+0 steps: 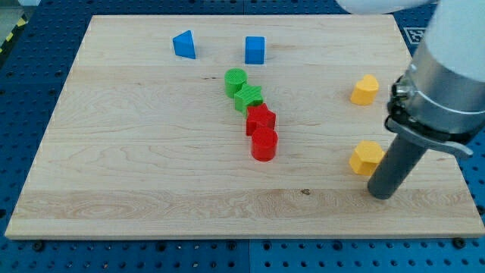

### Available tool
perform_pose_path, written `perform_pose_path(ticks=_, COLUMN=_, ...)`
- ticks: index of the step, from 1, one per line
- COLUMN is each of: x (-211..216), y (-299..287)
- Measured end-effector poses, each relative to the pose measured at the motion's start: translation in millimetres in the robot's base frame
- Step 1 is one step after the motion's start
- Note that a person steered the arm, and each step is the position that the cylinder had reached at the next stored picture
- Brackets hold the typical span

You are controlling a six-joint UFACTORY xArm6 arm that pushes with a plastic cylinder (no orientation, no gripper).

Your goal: Nudge the yellow hexagon up a bit

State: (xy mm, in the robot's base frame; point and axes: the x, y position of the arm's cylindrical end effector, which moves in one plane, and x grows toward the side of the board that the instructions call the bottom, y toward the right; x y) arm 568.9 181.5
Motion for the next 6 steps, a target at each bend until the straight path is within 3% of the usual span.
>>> perform_pose_path(ticks=2, x=-35.7, y=2.3)
perform_pose_path(ticks=4, x=-5.7, y=12.8)
perform_pose_path(ticks=6, x=0.8, y=-13.2)
